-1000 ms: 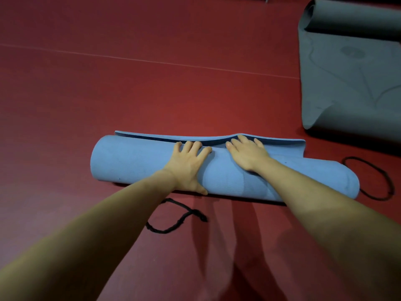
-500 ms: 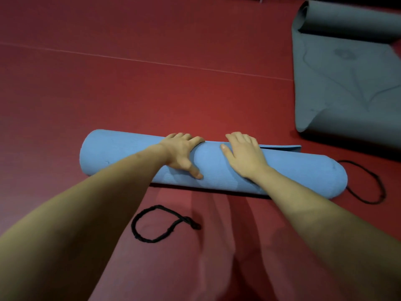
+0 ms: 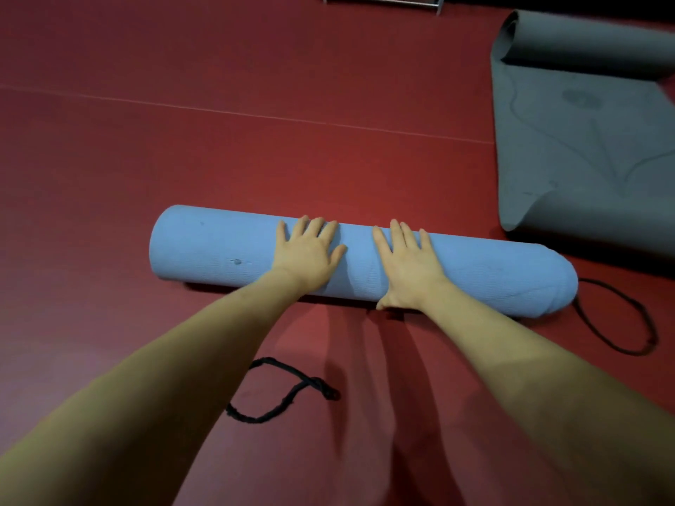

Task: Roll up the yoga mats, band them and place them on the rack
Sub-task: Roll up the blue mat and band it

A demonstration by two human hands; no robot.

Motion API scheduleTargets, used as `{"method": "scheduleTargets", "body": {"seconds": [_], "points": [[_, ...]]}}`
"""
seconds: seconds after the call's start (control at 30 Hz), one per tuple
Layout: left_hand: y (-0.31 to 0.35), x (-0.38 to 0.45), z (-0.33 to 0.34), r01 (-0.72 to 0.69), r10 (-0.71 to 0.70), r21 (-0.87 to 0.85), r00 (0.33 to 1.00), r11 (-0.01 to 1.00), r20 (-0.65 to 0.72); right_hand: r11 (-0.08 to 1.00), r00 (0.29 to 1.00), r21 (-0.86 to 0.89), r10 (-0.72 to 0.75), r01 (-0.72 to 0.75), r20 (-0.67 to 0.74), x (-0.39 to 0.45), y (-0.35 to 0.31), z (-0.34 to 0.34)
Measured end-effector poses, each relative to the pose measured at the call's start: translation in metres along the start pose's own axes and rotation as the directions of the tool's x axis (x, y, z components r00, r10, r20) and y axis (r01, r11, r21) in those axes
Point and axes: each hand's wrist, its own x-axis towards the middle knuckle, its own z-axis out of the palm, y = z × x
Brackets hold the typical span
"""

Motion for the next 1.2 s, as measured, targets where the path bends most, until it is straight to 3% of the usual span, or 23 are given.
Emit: {"method": "scheduleTargets", "body": {"seconds": [0.17,0.27,0.37,0.47,0.57,0.7,0.87,1.0,1.07,1.2], "points": [[0.023,-0.020,0.007,0.232,-0.244,-0.122,0.965,0.965,-0.098,0.999,0.998,-0.023,-0.023,0.022,-0.056,0.002,-0.003,-0.007],[0.028,-0.034,0.009,0.366,-0.401,-0.236,0.909,0.900,-0.117,1.000,0.998,-0.009,-0.017,0.017,-0.062,-0.002,-0.005,-0.009],[0.031,-0.042,0.001,0.552,-0.609,-0.381,0.792,0.742,-0.038,1.000,0.998,0.028,0.008,-0.006,-0.069,-0.009,-0.010,-0.013],[0.028,-0.041,-0.004,0.684,-0.736,-0.539,0.657,0.492,0.162,0.994,0.996,0.097,0.048,-0.042,-0.071,-0.015,-0.020,-0.020],[0.020,-0.039,-0.005,0.670,-0.682,-0.722,0.611,0.176,0.401,0.971,0.995,0.228,0.086,-0.070,-0.059,-0.020,-0.029,-0.026],[0.015,-0.036,0.003,0.641,-0.619,-0.765,0.579,-0.056,0.531,0.941,0.995,0.324,0.101,-0.093,-0.005,-0.025,-0.040,-0.024],[0.015,-0.031,0.014,0.629,-0.634,-0.769,0.551,-0.113,0.543,0.917,0.994,0.389,0.057,-0.090,0.095,-0.013,-0.040,-0.027],[0.012,-0.027,0.020,0.560,-0.619,-0.799,0.554,-0.218,0.557,0.886,0.984,0.456,0.003,-0.084,0.176,0.002,-0.042,-0.038],[0.006,-0.028,0.022,0.539,-0.603,-0.798,0.551,-0.270,0.576,0.886,0.987,0.459,-0.005,-0.071,0.163,0.004,-0.043,-0.037],[0.003,-0.034,0.024,0.491,-0.607,-0.825,0.576,-0.279,0.548,0.879,0.996,0.474,0.016,-0.056,0.088,-0.002,-0.044,-0.030]]}}
